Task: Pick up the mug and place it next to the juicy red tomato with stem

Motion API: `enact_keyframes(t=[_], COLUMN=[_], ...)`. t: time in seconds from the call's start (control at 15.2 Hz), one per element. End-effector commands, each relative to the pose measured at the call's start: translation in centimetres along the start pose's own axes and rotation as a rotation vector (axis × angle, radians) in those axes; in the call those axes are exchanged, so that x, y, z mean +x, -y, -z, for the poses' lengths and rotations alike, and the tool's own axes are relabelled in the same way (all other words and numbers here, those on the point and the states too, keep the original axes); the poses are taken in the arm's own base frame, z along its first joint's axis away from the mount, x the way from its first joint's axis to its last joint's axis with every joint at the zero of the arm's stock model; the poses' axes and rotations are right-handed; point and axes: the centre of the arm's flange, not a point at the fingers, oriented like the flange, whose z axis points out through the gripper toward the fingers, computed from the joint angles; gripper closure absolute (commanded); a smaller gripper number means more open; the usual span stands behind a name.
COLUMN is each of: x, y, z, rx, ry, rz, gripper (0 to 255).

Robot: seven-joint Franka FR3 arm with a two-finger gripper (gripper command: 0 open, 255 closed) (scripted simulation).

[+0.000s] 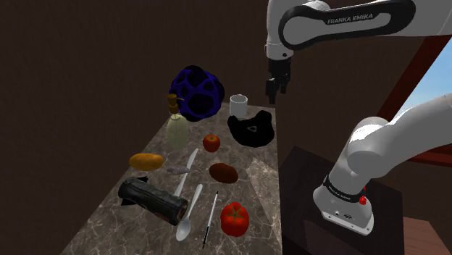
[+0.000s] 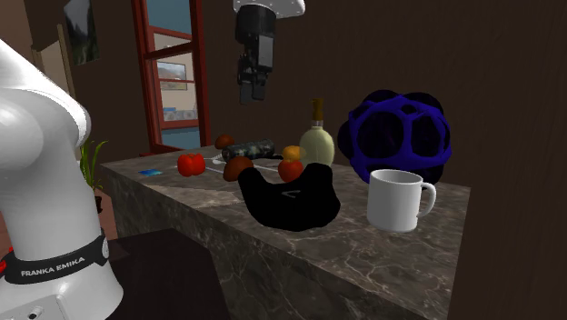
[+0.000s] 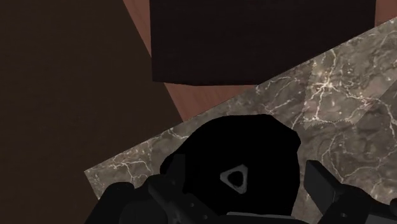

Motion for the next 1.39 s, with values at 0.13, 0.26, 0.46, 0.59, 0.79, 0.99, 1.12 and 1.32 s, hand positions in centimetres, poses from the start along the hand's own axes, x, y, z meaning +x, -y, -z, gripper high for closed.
enact_keyframes(t=[0.13,0.26,0.46,0.59,0.79,0.99,1.12,1.32], x=[4.4,6.8,10.3,12.6,16.1,19.6,22.0,25.5], y=[-1.3,-1.9,-2.8,-3.5,-4.4,-5.3,-5.9,-6.9], z=[-2.0,-3.0,-4.4,-5.3,-6.7,-8.1,-9.0,-10.3], rx=[0.015,0.022,0.033,0.04,0.051,0.062,0.07,0.081], ry=[-0.011,-0.016,-0.024,-0.029,-0.037,-0.044,-0.049,-0.057], rz=[-0.008,-0.012,-0.018,-0.022,-0.028,-0.034,-0.038,-0.044], gripper=[0,0,0,0,0,0,0,0])
